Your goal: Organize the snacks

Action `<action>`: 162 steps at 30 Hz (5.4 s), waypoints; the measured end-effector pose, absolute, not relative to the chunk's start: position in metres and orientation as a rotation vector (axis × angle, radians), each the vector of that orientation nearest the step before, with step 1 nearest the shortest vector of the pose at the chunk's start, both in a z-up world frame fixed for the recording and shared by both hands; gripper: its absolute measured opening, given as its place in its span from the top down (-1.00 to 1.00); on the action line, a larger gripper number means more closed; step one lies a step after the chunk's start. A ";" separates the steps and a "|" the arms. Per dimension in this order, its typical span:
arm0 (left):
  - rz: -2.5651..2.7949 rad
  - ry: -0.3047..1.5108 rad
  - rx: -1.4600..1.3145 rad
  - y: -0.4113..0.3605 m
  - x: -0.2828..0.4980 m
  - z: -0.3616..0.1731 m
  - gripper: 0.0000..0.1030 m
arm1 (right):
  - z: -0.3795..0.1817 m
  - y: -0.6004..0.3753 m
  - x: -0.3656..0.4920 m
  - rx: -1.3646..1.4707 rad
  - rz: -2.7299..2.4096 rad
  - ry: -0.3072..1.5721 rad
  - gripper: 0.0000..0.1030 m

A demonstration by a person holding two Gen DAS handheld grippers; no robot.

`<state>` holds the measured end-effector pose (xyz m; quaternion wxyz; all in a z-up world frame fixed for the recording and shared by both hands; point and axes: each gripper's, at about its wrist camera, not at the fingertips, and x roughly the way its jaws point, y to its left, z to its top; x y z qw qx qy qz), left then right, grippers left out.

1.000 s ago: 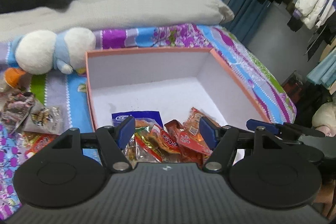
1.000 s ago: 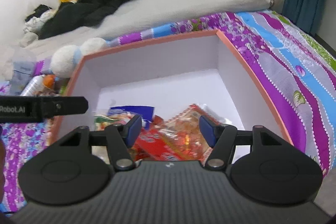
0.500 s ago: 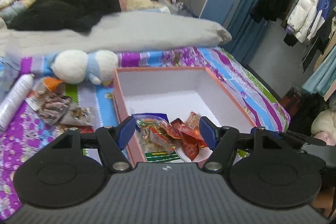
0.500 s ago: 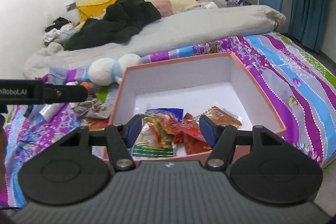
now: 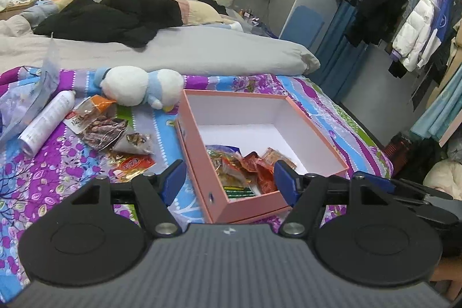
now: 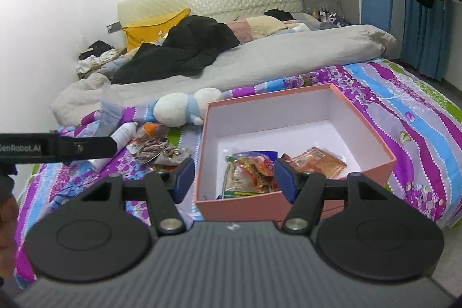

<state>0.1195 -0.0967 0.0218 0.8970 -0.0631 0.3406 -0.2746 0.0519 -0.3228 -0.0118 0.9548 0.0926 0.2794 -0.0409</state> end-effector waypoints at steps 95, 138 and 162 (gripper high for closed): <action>-0.320 1.005 -0.522 0.032 0.420 -0.225 -0.44 | -0.190 -0.171 0.327 -0.260 0.167 0.759 -0.22; -0.352 0.968 -0.834 0.086 0.251 -0.190 0.96 | -0.153 -0.164 0.198 -0.320 0.149 0.825 0.71; -0.207 1.120 -0.645 0.123 0.157 -0.191 0.95 | -0.178 -0.145 0.120 -0.183 0.147 0.822 0.70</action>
